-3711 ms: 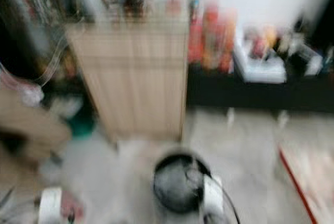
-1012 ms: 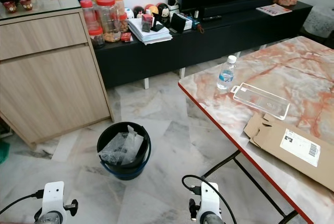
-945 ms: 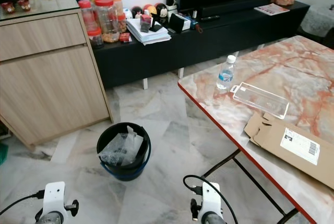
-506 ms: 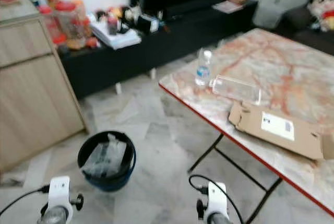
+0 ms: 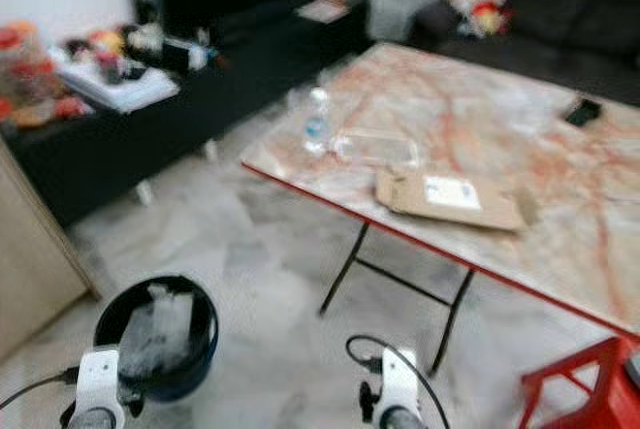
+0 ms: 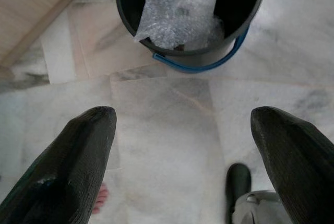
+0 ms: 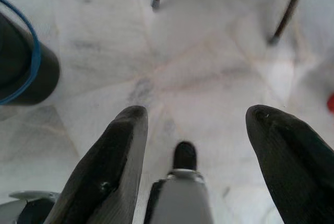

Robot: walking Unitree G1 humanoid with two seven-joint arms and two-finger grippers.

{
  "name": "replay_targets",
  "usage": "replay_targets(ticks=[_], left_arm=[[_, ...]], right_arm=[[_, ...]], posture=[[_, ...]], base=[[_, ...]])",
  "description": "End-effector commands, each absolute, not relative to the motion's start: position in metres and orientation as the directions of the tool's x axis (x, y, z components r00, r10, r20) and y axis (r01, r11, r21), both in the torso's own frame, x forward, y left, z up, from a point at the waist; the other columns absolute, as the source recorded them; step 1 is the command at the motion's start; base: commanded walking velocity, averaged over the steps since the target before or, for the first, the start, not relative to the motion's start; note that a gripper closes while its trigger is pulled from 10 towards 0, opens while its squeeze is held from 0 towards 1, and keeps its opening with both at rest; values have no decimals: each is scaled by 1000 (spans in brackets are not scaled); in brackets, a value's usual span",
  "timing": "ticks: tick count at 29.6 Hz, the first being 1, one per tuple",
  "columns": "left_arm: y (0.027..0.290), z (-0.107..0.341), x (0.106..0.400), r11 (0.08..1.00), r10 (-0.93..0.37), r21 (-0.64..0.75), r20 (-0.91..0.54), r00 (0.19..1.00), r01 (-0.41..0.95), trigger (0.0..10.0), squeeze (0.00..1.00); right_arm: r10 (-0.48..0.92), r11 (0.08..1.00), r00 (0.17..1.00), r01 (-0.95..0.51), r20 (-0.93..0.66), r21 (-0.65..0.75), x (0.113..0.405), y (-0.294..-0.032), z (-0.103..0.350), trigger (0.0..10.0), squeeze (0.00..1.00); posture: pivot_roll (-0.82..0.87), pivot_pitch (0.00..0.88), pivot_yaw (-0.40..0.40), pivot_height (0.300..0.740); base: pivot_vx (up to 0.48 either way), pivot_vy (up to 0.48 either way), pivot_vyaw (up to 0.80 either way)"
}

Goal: Picking trash to rubbish bin

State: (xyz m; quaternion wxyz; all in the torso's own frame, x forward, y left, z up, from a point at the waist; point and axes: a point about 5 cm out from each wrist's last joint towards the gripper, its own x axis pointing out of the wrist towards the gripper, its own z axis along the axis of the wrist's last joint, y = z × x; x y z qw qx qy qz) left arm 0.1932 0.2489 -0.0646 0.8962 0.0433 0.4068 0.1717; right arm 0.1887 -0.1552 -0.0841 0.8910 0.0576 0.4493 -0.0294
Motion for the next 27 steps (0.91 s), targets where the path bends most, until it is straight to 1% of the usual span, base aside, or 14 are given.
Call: replay_targets(ticks=[1,25,27], left_arm=[[242,-65,197,943,326,206,-714,620,-260,10000,0],[244,-64,196,943,328,210,-712,621,-257,10000,0],[244,-64,197,944,327,210,-711,623,-255,10000,0]], right_arm=[[-25,992,587,117,-809,55,186,-164,-85,10000,0],[-19,992,588,111,-809,57,186,-162,-85,10000,0],[-20,992,592,113,-806,58,186,-162,-85,10000,0]], posture=[[57,19,-24,740],[59,0,-20,740],[59,0,-20,740]], base=[[0,0,-744],[0,0,-743],[0,0,-431]])
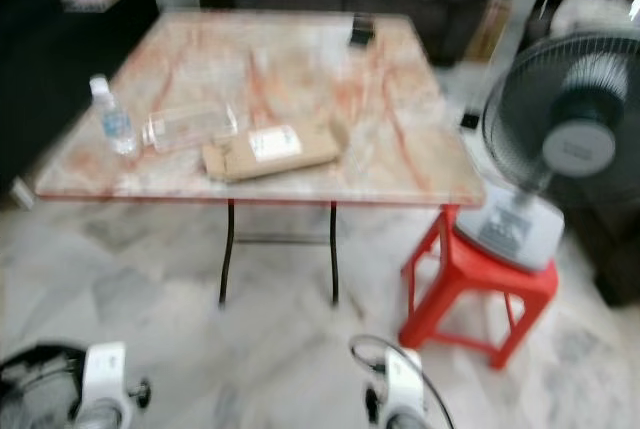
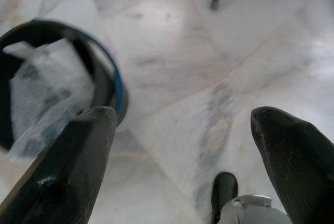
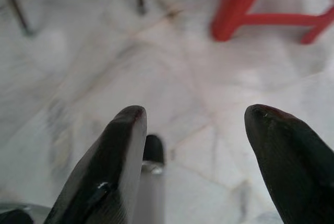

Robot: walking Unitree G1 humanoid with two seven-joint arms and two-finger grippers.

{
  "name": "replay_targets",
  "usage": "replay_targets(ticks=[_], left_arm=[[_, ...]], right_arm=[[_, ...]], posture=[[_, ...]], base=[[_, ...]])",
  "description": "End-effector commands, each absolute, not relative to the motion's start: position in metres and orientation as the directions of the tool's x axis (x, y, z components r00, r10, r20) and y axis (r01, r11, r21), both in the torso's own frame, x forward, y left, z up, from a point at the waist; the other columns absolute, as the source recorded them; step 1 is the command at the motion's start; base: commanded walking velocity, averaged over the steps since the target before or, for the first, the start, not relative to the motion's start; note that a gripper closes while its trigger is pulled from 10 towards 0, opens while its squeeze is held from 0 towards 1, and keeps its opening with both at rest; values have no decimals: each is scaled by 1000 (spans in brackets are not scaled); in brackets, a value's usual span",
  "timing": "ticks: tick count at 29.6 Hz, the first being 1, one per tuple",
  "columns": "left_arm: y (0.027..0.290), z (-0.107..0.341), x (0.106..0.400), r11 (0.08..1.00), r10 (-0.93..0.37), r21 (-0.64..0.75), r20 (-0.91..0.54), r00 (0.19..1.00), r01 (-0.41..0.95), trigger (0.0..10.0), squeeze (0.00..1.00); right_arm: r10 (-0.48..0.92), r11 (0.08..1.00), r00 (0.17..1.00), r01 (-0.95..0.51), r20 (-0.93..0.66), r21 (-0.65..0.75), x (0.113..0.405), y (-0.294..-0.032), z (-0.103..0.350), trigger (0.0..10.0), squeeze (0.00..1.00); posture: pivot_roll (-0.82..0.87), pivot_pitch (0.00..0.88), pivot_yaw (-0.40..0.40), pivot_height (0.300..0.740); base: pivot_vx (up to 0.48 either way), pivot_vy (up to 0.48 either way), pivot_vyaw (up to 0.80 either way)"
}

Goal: Picking trash to rubbish bin

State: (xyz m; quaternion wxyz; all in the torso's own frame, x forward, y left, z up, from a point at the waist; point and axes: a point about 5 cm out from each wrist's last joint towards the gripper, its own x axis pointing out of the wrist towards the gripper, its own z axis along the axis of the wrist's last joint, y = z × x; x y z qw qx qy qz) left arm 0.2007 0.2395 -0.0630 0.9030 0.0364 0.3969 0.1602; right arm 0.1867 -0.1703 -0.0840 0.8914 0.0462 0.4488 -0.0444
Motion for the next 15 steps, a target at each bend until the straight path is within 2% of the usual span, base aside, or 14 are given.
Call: replay_targets(ticks=[1,15], left_arm=[[243,-64,197,944,326,211,-711,624,-254,10000,0],[242,-59,205,950,313,214,-683,660,-229,10000,0]], right_arm=[[-21,992,595,115,-803,60,187,-163,-84,10000,0],[14,995,658,68,-753,79,206,-157,-74,10000,0]], posture=[[59,0,-20,740],[62,0,-22,740]], base=[[0,0,0],[0,0,0]])
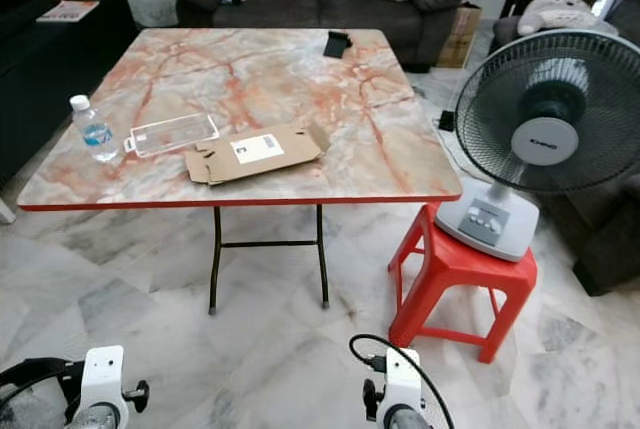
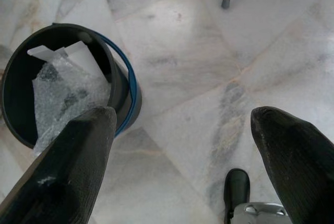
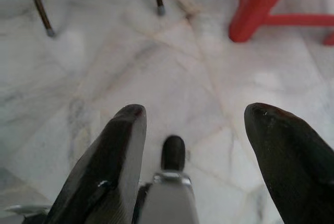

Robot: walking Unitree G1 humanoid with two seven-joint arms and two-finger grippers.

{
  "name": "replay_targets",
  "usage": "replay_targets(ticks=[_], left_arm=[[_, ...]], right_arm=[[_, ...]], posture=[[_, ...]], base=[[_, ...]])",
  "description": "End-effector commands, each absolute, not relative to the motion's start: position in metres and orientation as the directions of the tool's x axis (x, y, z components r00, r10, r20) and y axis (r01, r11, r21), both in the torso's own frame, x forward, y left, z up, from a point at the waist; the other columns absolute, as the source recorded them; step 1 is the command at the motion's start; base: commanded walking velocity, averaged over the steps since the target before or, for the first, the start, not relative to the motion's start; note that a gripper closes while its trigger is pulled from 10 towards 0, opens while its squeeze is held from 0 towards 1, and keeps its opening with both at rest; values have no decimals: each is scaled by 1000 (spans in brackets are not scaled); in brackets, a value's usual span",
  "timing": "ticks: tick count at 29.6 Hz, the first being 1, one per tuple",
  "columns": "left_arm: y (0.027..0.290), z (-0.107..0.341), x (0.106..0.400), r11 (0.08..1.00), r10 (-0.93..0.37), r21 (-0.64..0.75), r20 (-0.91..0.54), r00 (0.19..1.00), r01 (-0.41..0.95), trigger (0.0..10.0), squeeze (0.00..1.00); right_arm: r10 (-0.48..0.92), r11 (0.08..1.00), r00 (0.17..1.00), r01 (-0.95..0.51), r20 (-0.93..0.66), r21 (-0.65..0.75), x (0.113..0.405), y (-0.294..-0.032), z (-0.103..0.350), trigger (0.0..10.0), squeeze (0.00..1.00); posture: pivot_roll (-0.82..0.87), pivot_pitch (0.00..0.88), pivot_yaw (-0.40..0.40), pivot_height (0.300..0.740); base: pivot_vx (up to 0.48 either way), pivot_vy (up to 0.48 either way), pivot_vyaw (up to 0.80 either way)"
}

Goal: Picking trash to rubbish bin

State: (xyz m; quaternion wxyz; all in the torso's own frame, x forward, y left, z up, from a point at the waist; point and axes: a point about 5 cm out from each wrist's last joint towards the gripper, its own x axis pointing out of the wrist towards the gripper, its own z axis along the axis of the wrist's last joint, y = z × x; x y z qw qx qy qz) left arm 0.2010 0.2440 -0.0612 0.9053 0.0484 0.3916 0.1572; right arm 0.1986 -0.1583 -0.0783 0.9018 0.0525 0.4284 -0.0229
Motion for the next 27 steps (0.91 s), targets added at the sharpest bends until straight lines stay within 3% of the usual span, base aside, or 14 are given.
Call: replay_targets(ticks=[1,9,16,22,24,27], left_arm=[[242,-59,206,950,311,213,-681,663,-227,10000,0],[242,-50,216,945,322,251,-615,720,-208,10000,0],[239,-25,244,934,308,306,-432,848,-184,10000,0],[237,-15,253,928,296,330,-362,884,-176,10000,0],[240,8,273,927,314,290,-247,916,-240,10000,0],[234,21,285,930,285,288,-180,941,-227,10000,0]], right_arm=[[19,995,671,63,-741,83,210,-156,-71,10000,0],[86,993,795,-20,-600,116,248,-148,-44,10000,0],[141,988,890,-99,-434,118,278,-140,-15,10000,0],[167,984,913,-130,-372,121,287,-134,-5,10000,0],[187,977,941,-148,-281,153,302,-125,14,10000,0],[222,969,949,-190,-221,158,312,-116,27,10000,0]], posture=[[62,0,-22,740],[59,0,-24,740],[60,0,-31,740],[59,0,-32,740],[64,0,-39,740],[67,0,-40,740]], base=[[0,0,0],[0,0,0],[0,0,0],[0,0,0],[0,0,0],[0,0,0]])
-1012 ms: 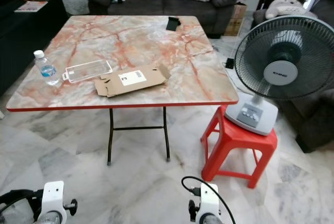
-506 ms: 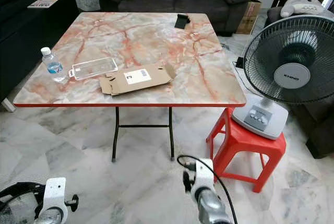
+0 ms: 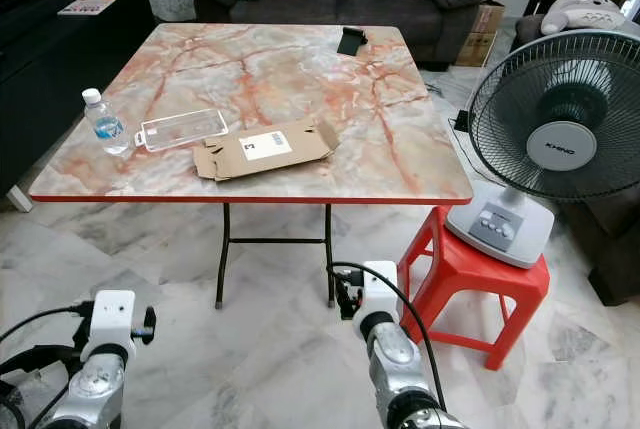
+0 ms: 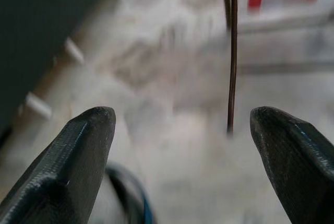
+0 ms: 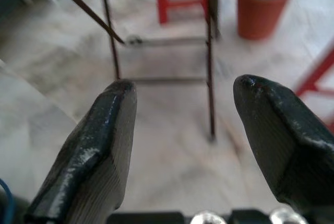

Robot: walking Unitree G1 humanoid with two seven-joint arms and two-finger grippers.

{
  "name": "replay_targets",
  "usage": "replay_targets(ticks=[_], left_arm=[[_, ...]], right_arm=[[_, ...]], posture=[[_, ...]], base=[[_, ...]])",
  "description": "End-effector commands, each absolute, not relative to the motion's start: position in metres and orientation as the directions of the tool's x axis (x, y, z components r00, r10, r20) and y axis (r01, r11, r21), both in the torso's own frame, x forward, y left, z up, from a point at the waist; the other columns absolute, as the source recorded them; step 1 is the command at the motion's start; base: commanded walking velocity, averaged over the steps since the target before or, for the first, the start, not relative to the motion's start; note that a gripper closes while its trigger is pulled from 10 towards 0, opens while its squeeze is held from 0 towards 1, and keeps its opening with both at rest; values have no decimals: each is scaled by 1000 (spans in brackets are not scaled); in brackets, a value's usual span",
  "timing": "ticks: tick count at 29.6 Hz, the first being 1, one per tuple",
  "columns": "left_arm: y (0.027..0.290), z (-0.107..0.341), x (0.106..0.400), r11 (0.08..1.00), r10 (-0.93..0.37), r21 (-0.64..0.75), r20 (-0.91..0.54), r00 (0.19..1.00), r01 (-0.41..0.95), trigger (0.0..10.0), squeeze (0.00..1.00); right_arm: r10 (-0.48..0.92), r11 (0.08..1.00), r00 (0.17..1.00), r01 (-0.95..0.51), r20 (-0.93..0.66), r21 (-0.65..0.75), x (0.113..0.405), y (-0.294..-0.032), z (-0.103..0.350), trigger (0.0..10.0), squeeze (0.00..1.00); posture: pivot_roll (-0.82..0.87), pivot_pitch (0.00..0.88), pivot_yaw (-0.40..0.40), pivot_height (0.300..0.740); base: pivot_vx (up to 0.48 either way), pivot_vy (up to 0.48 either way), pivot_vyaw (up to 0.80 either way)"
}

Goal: Picking trash to rubbish bin

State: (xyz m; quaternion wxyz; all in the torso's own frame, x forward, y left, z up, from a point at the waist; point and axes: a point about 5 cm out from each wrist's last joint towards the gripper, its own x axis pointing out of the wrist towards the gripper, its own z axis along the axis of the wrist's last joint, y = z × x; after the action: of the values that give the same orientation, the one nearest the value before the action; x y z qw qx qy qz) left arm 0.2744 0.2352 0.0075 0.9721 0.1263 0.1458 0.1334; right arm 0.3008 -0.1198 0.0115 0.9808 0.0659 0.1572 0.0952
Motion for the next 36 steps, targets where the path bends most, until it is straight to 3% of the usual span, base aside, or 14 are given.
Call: replay_targets(ticks=[1,7,11,21,36], left_arm=[[231,29,293,931,271,288,-139,952,-223,10000,0],[227,49,308,934,282,246,-60,958,-259,10000,0],[224,55,313,937,271,235,-31,962,-257,10000,0],[225,65,320,937,264,238,0,964,-256,10000,0],[227,74,326,937,256,240,27,966,-254,10000,0]], right_arm=[[246,964,951,-220,-186,150,319,-109,37,10000,0],[276,954,959,-266,-57,140,338,-97,68,10000,0],[289,950,957,-283,-31,131,341,-94,74,10000,0],[315,935,949,-307,-18,177,343,-86,78,10000,0],[301,939,954,-297,5,174,347,-88,84,10000,0]], posture=[[67,0,-40,740],[63,0,-41,740],[63,0,-43,740],[67,3,-44,740],[65,0,-41,740]], base=[[0,0,0],[0,0,71],[0,0,686],[0,0,0],[372,0,0]])
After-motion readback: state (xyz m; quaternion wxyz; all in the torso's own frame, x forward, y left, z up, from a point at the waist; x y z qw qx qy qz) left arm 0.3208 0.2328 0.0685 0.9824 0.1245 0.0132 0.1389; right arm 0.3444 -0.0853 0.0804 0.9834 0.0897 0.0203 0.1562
